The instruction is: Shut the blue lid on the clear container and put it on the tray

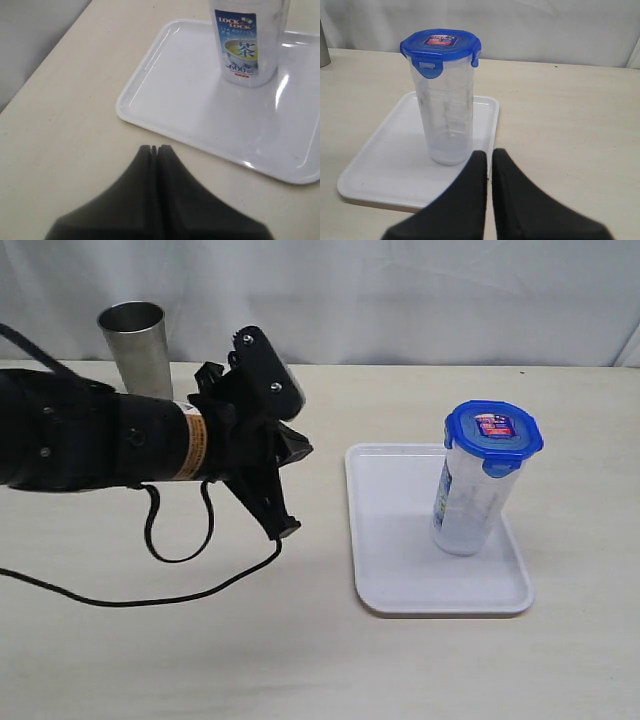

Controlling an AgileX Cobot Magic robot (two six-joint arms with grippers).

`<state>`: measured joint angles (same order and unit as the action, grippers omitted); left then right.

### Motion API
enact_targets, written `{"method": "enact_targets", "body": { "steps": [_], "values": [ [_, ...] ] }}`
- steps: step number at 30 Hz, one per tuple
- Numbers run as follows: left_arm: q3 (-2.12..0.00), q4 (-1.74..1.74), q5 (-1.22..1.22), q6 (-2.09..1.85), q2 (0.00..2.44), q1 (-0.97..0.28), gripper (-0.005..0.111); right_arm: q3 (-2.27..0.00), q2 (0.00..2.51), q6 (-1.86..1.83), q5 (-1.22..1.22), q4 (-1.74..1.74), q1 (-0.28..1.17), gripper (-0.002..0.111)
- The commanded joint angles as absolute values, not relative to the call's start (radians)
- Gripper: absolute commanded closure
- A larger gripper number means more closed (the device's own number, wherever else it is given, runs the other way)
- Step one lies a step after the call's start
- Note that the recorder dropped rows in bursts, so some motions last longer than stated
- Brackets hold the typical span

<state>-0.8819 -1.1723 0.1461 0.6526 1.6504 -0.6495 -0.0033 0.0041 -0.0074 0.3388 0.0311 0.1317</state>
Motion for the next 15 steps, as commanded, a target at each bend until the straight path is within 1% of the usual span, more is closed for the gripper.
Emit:
{"method": "enact_targets", "body": {
  "steps": [1, 15],
  "values": [
    [-0.808, -1.167, 0.136, 0.651, 1.538, -0.645, 0.107, 0.0, 0.0, -0.012, 0.341, 0.038, 0.131, 0.104],
    [-0.556, -1.167, 0.107, 0.653, 1.146, -0.645, 0.107, 0.0, 0.0, -0.012, 0.341, 0.038, 0.131, 0.104]
  ]
}}
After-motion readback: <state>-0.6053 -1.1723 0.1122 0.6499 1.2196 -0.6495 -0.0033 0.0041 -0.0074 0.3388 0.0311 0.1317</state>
